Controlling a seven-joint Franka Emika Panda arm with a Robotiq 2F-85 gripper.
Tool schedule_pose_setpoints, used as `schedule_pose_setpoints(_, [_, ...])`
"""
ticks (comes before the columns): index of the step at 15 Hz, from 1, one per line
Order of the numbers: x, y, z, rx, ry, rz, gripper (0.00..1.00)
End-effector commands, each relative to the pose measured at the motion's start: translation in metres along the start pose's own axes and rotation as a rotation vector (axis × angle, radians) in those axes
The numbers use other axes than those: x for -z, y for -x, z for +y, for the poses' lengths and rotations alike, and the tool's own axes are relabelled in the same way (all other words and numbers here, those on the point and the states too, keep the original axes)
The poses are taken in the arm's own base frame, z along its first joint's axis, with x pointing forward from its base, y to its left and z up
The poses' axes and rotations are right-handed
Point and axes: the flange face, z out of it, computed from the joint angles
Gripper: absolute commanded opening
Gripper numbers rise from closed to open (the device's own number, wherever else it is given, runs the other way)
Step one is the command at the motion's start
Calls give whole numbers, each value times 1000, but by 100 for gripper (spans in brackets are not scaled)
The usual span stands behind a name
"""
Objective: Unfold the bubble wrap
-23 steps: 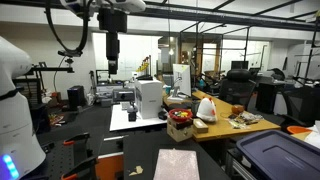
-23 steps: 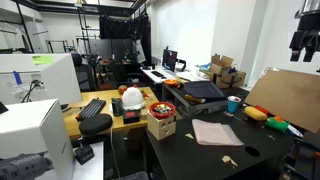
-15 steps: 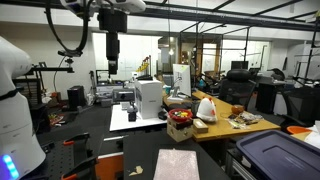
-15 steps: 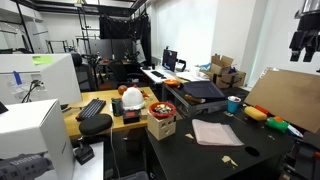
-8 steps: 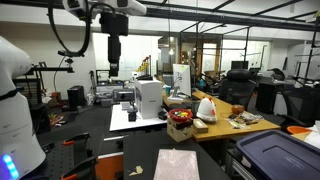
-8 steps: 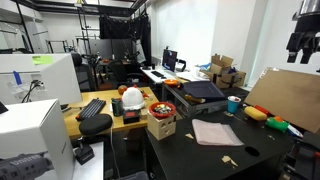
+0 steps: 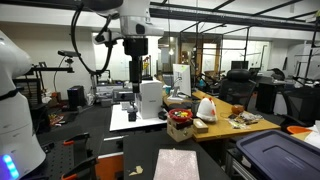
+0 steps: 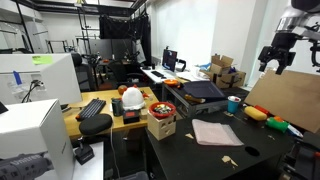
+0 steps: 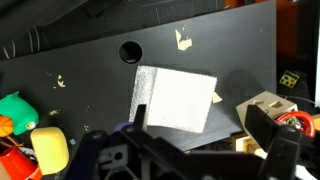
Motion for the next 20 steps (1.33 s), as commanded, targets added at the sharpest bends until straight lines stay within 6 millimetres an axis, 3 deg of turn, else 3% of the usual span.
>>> schedule_pose_setpoints(1, [-38,-42,6,-110,32,18,100])
schedule_pose_setpoints(6, [-96,-85,21,-168,51,7,100])
schedule_pose_setpoints(8, [-111,-103,29,-180,59,-2,100])
schedule_pose_setpoints(12, [-144,-140,54,-162,61,-42,100])
schedule_pose_setpoints(16, [-195,-176,84,-112,38,-102,100])
schedule_pose_setpoints(20, [-240,-202,101,-58,-4,-153,100])
